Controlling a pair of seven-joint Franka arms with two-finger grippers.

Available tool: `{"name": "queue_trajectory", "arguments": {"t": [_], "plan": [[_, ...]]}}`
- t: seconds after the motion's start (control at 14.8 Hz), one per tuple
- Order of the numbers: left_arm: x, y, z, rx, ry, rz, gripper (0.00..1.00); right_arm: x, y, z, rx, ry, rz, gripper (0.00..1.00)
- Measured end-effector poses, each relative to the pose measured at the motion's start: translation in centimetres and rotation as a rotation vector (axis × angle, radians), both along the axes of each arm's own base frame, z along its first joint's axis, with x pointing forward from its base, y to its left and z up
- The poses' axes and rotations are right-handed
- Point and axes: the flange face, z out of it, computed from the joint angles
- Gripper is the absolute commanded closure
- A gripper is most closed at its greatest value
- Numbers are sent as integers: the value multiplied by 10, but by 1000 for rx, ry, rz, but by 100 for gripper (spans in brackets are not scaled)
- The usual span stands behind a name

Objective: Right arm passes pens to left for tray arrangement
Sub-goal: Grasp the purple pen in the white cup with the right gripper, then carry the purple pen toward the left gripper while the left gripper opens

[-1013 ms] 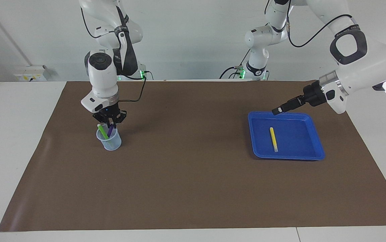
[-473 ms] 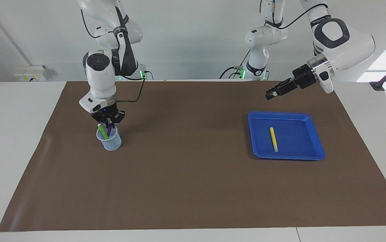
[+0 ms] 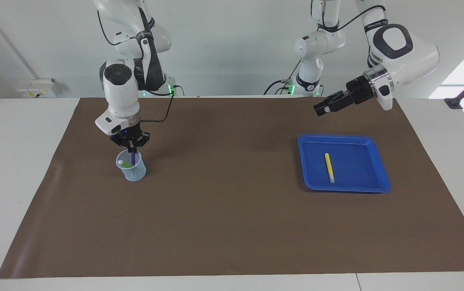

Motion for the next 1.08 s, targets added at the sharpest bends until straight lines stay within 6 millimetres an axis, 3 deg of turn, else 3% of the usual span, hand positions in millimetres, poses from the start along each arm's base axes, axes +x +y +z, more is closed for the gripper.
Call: {"name": "queue_trajectory", "arguments": {"t": [0.2,0.47,0.74,0.95,1.08], "plan": [[-2,-1,1,0,3,4,0,2,-8,6,-5,10,-20,100],[-1,0,1,2,1,11,0,8,-11,32,-20,33,-40,100],[0,0,2,4,10,28,0,10,-12,95,26,84,-111,100],[2,2,2,6,20,56,0,1,-8,152,143,118,-165,100],[3,3,3,1,32,81,0,-8,-5,176,237,136,-188,100]]}}
